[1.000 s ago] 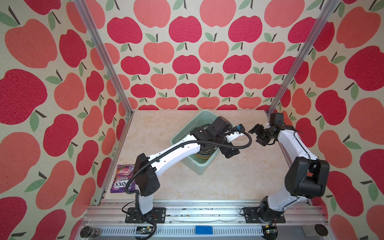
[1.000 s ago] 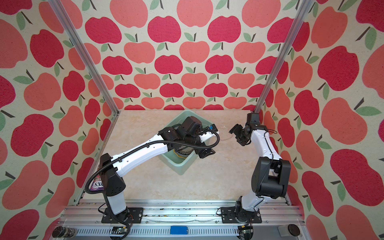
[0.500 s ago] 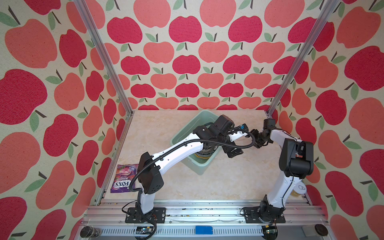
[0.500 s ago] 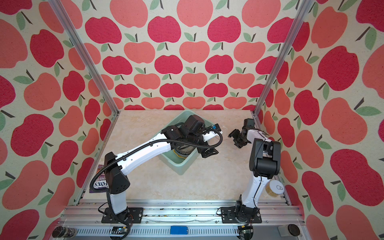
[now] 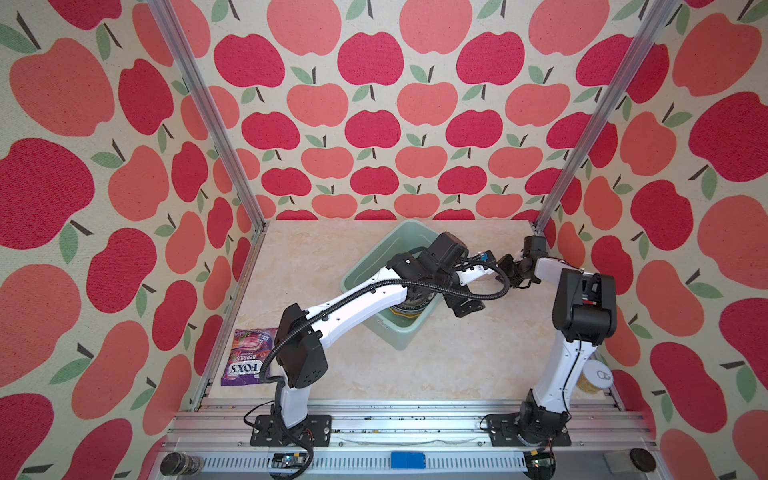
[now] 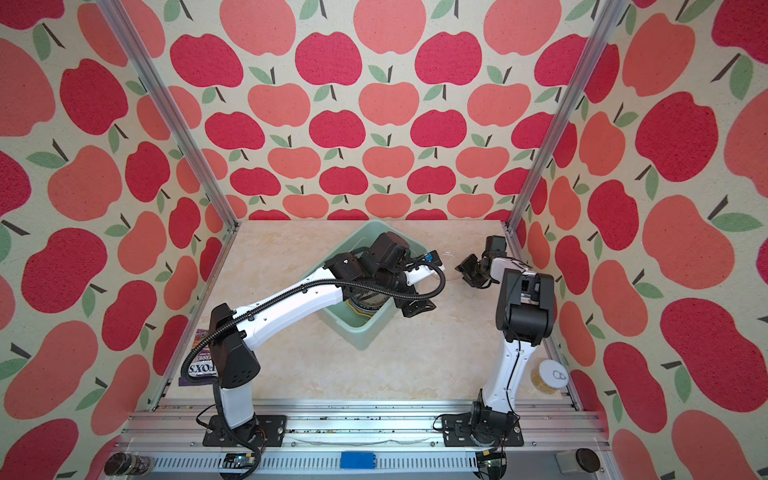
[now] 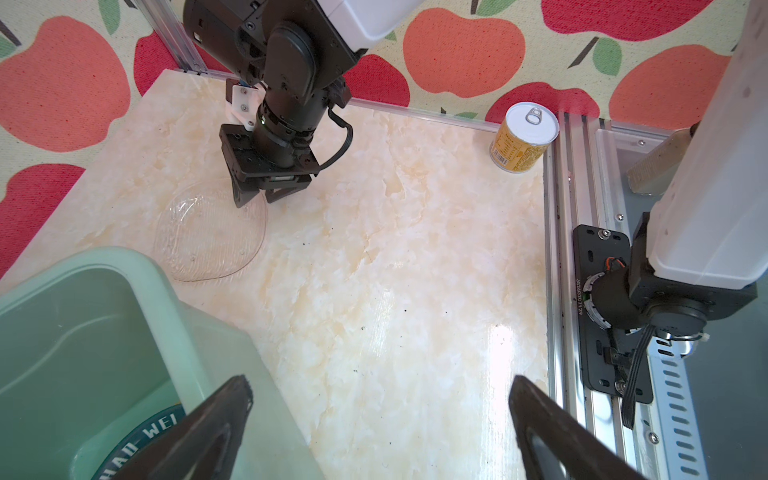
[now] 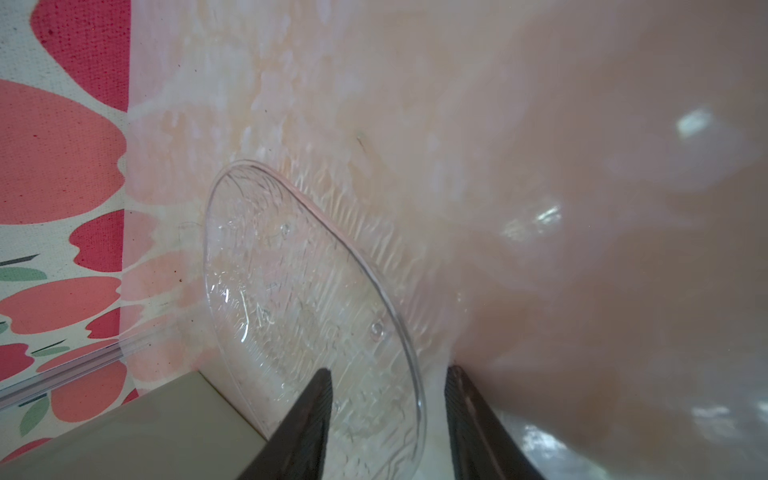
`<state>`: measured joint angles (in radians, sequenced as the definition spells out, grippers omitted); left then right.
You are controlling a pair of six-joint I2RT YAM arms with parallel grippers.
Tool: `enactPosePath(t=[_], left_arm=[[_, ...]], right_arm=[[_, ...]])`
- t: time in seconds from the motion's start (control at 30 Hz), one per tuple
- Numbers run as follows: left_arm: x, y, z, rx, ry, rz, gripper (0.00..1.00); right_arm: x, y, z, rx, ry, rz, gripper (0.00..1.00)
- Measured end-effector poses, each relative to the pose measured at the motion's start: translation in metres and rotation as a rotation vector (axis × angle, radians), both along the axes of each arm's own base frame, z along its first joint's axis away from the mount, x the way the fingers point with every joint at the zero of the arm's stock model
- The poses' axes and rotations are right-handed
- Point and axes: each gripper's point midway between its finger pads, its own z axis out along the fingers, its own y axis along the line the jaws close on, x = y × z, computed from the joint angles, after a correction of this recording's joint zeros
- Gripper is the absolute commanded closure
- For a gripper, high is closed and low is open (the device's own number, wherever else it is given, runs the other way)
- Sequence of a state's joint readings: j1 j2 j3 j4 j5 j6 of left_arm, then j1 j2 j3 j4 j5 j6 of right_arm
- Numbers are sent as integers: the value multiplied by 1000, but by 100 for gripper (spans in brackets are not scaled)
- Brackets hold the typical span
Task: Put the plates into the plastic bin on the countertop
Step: 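Grasp the second clear glass plate rim with the right gripper, tilt up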
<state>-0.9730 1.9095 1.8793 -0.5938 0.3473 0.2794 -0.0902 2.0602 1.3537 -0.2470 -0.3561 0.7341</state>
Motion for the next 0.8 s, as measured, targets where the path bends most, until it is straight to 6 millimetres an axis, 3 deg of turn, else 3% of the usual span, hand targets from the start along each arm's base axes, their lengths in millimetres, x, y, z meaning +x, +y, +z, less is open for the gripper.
enactPosePath(t=[0.37,0.57,0.8], left_arm=[[13,3,-8,-14,34,82,1],[36,23,-17,-58,86,201,1],[49,31,10,-132,54,265,1]], right_arm=[[0,-4,-4,-26,4,-4,75],[-1,-6,-6,-41,12,-5,84],[-1,-7,-6,-50,9,-1,96]])
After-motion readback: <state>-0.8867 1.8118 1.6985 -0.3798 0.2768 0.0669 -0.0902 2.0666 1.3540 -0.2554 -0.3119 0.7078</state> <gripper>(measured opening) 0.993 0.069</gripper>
